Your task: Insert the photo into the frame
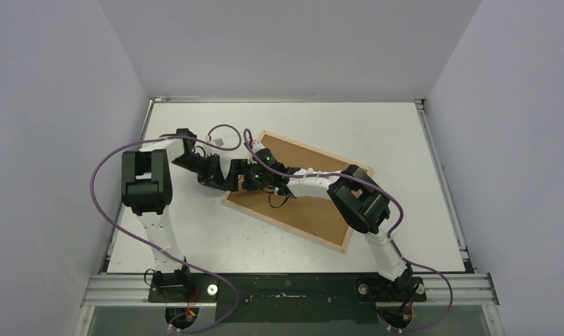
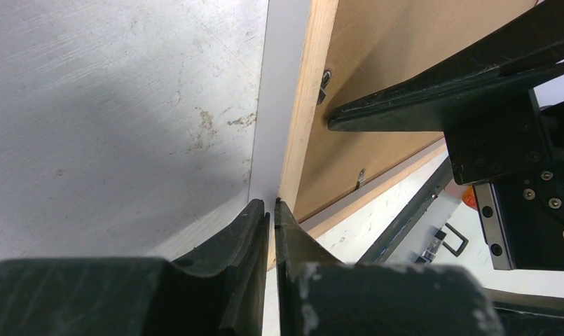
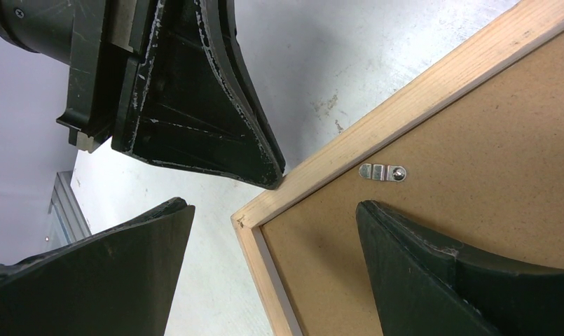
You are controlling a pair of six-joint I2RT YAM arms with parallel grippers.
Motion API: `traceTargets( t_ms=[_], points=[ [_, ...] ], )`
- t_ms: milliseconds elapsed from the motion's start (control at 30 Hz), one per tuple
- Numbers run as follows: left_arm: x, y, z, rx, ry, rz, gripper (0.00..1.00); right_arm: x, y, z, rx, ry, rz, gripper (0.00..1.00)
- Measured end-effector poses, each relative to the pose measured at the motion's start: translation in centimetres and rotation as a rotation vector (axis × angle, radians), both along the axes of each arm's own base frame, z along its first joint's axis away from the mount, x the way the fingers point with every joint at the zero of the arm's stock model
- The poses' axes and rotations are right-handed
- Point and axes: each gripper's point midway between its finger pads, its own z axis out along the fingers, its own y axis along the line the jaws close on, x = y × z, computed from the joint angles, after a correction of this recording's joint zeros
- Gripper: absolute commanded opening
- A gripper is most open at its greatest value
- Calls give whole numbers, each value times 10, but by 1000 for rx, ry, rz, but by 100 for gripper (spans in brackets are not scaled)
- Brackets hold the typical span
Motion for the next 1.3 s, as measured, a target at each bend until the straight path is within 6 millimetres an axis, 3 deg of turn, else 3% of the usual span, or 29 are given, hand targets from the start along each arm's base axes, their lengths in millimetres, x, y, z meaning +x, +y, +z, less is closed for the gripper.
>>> traceTargets(
  t_ms=[1300],
  points=[
    [0,-1,-1,-12,7,-1,6,18,12,0,21,-69,-13,90]
  ],
)
